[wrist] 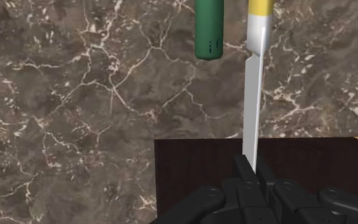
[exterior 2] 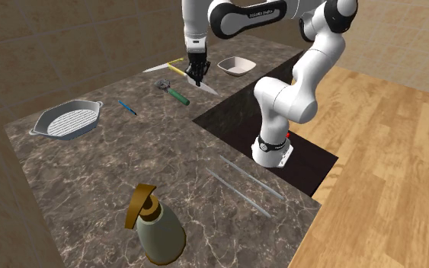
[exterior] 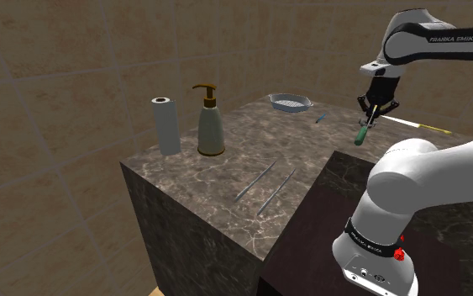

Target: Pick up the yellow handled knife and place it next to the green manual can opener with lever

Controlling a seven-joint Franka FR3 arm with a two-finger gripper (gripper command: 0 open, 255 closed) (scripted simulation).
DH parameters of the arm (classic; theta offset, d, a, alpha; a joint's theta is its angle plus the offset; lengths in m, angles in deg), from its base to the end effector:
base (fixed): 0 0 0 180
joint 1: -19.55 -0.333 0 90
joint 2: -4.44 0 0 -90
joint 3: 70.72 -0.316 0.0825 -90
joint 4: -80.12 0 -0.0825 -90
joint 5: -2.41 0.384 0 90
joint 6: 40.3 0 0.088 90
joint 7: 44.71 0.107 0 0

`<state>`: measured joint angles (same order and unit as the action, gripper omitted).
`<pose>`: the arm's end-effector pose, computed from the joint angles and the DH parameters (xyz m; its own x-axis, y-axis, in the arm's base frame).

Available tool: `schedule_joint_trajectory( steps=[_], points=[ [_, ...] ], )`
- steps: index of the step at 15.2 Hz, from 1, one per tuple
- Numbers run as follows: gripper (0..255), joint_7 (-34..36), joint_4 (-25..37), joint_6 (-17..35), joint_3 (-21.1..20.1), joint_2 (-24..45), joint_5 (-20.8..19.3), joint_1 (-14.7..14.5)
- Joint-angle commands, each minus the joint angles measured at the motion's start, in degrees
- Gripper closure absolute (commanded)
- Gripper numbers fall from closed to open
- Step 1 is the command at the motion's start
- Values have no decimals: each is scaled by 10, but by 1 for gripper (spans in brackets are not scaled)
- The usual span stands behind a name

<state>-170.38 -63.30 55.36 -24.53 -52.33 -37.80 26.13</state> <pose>0.1361 -0.3329 0.4762 -0.0663 0.9969 -0.0427 0.9975 0.0652 -0.0263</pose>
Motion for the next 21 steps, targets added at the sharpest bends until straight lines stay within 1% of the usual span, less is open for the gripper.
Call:
schedule_joint_trajectory(
  steps=[1, 6, 10, 14, 18, 21],
  points=[
    [255, -29, 22, -2, 25, 5, -15, 3],
    [255, -98, 83, -1, 91, 22, -49, -3],
    [255, -151, 141, 0, 147, 39, -69, -21],
    [255, -203, 208, 1, 207, 56, -85, -52],
    [255, -254, 285, -1, 272, 67, -98, -98],
    [255, -248, 269, 15, 285, 61, -109, -98]
  ],
)
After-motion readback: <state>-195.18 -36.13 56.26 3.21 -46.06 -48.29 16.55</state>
